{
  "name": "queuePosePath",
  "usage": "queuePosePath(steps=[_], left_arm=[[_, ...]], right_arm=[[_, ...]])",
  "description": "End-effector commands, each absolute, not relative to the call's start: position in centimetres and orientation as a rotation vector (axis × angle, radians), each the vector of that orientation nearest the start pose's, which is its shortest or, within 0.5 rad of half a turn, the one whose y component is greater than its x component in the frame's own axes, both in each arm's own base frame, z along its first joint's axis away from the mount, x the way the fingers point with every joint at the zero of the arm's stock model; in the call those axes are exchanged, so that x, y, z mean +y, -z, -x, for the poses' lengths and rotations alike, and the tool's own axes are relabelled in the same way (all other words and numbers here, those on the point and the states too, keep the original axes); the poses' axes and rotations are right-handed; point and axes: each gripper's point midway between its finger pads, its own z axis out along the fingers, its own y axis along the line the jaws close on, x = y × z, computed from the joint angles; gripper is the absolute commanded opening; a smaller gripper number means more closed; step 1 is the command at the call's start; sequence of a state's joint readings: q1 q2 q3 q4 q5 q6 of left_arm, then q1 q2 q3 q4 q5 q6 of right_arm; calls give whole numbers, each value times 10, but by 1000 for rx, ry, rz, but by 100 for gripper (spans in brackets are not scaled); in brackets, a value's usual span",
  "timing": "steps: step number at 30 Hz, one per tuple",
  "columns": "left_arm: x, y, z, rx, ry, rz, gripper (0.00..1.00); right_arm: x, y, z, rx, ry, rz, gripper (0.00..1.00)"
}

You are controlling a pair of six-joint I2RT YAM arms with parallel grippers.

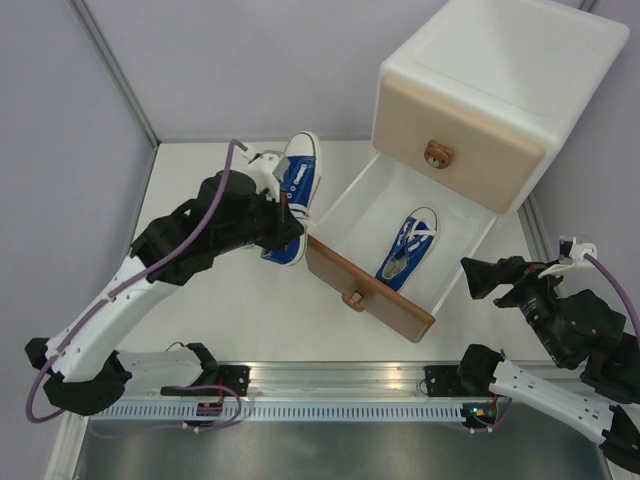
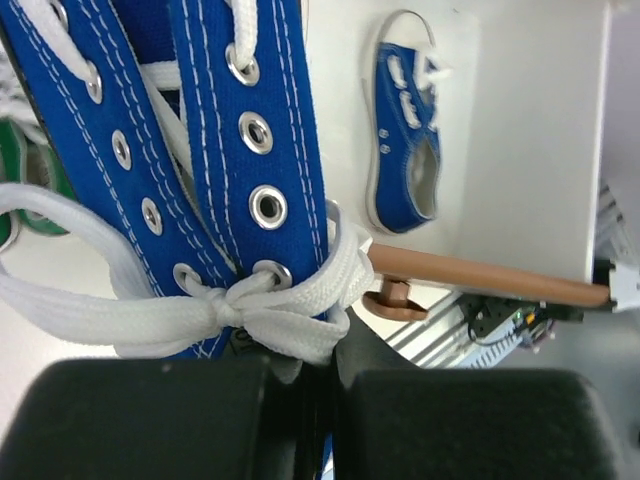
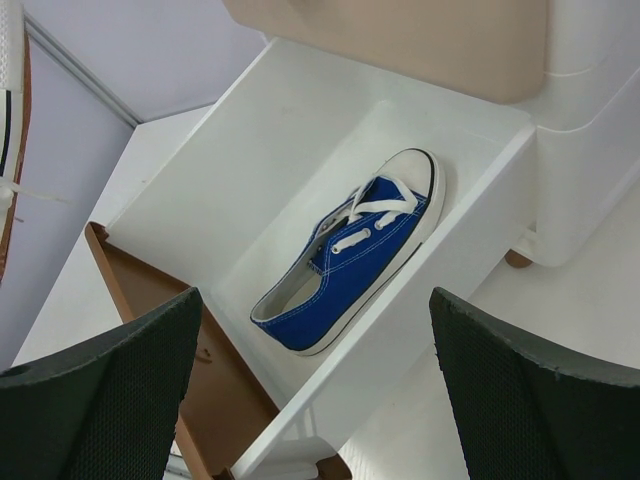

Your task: Place and organize the shoes in the shoe cabinet

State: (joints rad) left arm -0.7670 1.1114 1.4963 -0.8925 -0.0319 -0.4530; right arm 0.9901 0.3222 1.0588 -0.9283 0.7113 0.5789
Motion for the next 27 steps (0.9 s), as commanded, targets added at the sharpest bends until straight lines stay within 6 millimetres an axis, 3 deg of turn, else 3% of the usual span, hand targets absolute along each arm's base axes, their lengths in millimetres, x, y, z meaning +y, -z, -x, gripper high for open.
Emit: queuePosePath(steps=[1, 6, 7, 9, 11, 21, 23, 27], left_arm=[[-255, -384, -206, 1964, 682, -498, 2], [-300, -381, -190, 1901, 626, -760, 2], [-312, -373, -192, 1907, 604, -810, 2], [-326, -380, -186, 1845, 593, -901, 2], [-339, -375, -187, 1832, 569, -965, 2], [-368, -381, -213, 1652, 389, -1199, 2], [-372, -376, -215, 1640, 374, -1234, 2], [-377, -347, -215, 1653, 337, -1329, 2]], right_arm=[[49, -340, -147, 1717, -559, -160, 98], [51, -340, -148, 1719, -559, -150, 98], [52, -340, -147, 1723, -559, -147, 98], [52, -339, -147, 1725, -558, -144, 98], [51, -339, -147, 1720, -560, -149, 98], [46, -341, -144, 1706, -568, -153, 98], [46, -342, -144, 1705, -567, -149, 98], [44, -349, -142, 1683, -578, -132, 98]])
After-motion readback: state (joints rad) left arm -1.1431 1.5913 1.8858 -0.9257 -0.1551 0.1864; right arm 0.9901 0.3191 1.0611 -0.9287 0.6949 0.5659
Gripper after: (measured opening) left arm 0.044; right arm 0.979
